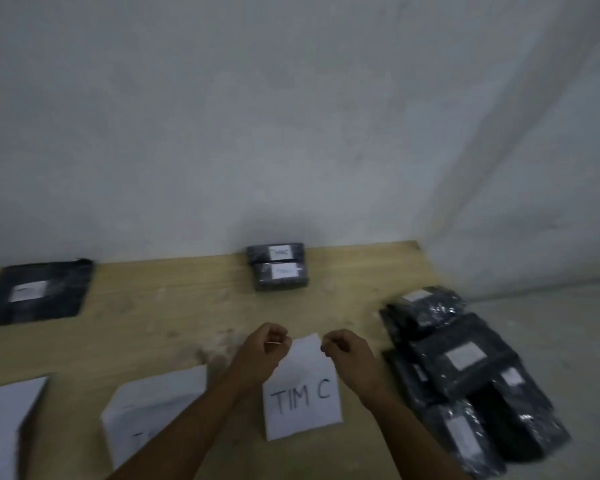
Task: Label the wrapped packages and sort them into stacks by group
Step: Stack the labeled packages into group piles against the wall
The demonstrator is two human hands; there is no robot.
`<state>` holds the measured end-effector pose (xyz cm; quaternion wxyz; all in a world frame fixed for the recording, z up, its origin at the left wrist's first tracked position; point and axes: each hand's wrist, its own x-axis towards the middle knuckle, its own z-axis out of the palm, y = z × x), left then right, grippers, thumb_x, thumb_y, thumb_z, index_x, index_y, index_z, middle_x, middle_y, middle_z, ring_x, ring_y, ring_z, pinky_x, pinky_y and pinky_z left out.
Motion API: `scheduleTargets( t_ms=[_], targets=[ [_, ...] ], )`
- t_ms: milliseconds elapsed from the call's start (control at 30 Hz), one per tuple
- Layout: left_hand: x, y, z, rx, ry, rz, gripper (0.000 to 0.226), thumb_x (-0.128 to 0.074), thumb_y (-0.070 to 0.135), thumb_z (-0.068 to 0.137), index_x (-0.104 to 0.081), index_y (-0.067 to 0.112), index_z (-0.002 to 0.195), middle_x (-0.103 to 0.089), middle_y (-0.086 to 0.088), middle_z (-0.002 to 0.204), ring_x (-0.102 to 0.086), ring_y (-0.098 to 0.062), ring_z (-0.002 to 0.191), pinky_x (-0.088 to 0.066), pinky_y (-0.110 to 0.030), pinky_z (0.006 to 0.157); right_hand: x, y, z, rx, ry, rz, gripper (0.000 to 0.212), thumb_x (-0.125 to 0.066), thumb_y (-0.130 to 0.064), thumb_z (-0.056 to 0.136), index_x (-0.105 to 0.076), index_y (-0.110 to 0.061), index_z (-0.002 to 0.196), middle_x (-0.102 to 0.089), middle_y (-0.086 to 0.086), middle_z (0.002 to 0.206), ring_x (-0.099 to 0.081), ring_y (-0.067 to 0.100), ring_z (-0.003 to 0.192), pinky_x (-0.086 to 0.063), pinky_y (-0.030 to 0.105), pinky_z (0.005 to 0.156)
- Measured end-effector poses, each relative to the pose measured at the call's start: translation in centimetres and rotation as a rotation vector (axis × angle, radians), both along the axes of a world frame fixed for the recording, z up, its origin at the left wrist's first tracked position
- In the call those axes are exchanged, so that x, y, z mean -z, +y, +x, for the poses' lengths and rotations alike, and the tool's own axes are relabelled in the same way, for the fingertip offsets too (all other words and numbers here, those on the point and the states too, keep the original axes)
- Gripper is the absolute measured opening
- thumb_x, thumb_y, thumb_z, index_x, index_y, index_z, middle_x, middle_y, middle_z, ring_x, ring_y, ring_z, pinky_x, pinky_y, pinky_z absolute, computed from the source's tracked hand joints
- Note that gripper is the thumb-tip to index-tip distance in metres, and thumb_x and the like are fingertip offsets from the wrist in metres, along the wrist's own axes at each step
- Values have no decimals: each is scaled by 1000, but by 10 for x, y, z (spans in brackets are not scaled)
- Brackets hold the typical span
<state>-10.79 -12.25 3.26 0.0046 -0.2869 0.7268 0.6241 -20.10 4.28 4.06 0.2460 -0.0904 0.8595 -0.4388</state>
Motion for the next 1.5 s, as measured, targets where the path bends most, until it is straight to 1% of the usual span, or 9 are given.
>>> scheduleTargets(
  t_ms=[100, 300, 433, 600, 800, 933, 1133, 1333, 1500],
  targets=[
    [4, 48, -34, 76, 11, 81, 12, -62, 22, 92, -60, 18, 103, -66, -3, 106, -64, -19, 98, -55, -36, 80, -2, 57, -30, 110, 65, -2, 7, -62, -16, 89, -65, -11, 92, -69, 5, 87, -62, 17, 80, -47, 26, 71],
    [6, 126, -90, 207, -42, 152, 14, -59, 25, 93, -59, 19, 106, -64, 1, 110, -62, -13, 99, -54, -30, 77, -7, 148, -81, 404, 298, 33, 2, -60, -17, 91, -60, -16, 93, -61, -2, 84, -57, 16, 81, -42, 27, 71],
    [10, 160, -120, 287, -120, 179, 22, -55, 28, 96, -54, 19, 116, -55, 1, 119, -57, -16, 109, -54, -33, 81, 3, 196, -126, 563, 292, 137, 20, -62, -19, 88, -58, -12, 106, -59, 10, 108, -53, 30, 107, -47, 42, 89],
    [19, 197, -136, 328, -248, 244, 29, -58, 30, 94, -48, 19, 119, -56, -2, 120, -57, -17, 106, -52, -35, 86, 3, 232, -153, 616, 282, 385, 47, -63, -25, 85, -49, -12, 129, -47, 13, 135, -33, 34, 129, -32, 49, 104],
    [27, 243, -145, 469, -324, 300, 29, -59, 30, 93, -52, 16, 118, -63, 0, 109, -59, -9, 88, -47, -22, 74, 16, 254, -167, 616, 185, 321, 33, -62, -31, 83, -56, -20, 113, -64, 6, 112, -57, 31, 111, -42, 55, 99],
    [31, 254, -147, 456, -371, 400, 66, -64, 38, 89, -36, 12, 142, -54, -2, 132, -58, -15, 109, -51, -25, 85, 12, 251, -160, 616, 216, 326, 17, -64, -26, 84, -51, -30, 96, -61, -1, 105, -53, 23, 108, -39, 54, 101],
    [34, 252, -143, 393, -366, 416, 63, -63, 36, 90, -37, 9, 140, -57, 0, 114, -59, -13, 104, -52, -28, 89, 15, 245, -147, 660, 300, 176, 26, -61, -19, 86, -57, -18, 112, -57, 3, 112, -50, 24, 111, -45, 45, 96],
    [35, 221, -129, 247, -299, 516, 28, -67, 35, 86, -58, 11, 98, -71, -8, 89, -71, -21, 78, -59, -36, 76, 3, 228, -130, 844, 338, -72, 17, -61, -23, 77, -56, -28, 92, -58, 8, 101, -59, 22, 88, -55, 39, 70],
    [28, 181, -109, 55, -188, 610, 26, -68, 25, 87, -50, 8, 78, -65, -4, 66, -66, -22, 62, -57, -37, 67, -6, 187, -117, 806, 296, -183, 6, -57, -6, 88, -56, -8, 94, -56, 6, 86, -52, 20, 74, -45, 40, 69]
  ],
)
